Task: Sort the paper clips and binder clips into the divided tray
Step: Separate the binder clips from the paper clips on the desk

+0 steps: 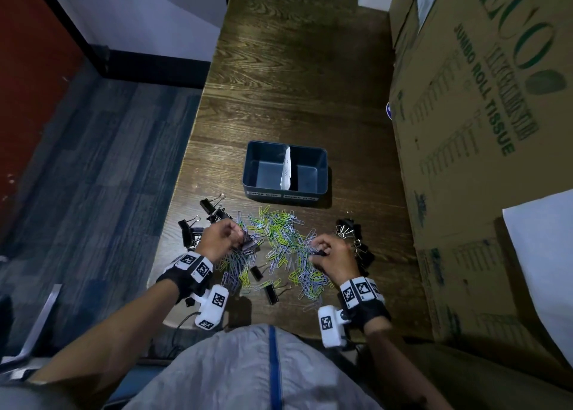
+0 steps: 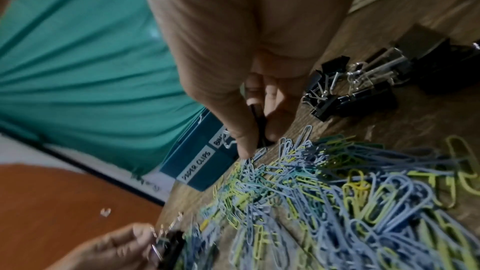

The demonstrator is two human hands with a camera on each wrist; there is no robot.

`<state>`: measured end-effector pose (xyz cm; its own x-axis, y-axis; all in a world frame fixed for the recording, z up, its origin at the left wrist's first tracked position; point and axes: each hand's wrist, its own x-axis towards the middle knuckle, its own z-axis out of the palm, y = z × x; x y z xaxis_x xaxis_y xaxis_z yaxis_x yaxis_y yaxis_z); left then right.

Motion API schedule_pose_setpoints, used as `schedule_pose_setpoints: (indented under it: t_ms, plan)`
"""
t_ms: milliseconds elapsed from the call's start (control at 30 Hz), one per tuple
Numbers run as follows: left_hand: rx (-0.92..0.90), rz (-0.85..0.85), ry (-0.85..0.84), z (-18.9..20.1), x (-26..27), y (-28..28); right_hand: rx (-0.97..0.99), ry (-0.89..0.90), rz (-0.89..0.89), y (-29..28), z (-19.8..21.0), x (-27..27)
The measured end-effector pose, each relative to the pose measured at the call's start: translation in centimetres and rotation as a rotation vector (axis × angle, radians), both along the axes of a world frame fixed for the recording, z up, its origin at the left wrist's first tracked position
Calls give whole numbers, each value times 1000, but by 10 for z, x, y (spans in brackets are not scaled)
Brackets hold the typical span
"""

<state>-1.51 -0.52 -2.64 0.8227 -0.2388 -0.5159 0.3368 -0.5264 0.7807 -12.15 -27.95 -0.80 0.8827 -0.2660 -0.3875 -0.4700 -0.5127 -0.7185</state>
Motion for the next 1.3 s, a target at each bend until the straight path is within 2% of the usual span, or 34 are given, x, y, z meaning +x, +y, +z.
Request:
schedule_pose_setpoints:
  t_ms: [67,167,333,467,600,767,1000,1067,1167,1300]
  plan:
    - [32,12,-53,3,4,2,-89,-47,48,0,-4,-1]
    - [64,117,-130,2,18,13,-100,-130,8,-3,-10,-1]
    - [311,311,-263,3,49,39,-146,-70,-230,-23,-7,5]
    - [473,348,-213,-3,65,63,-172,-16,-382,-56,-11,10]
    - [470,312,-145,-7,68,63,85,22,-409,-73,-12,9]
    - [488,157,-139,-11,59,60,386,68,-347,-57,2,8]
    - [679,-35,-235,1,43,42,588,45,-306,-28,6,9]
    - [690,-68,-220,4,39,36,560,19,-337,-29,9,11]
    - [686,-141,-251,5,33,38,358,9,-458,-47,-1,13]
    - [689,-275,-435,5,21,47,63,27,-619,-74,-14,13]
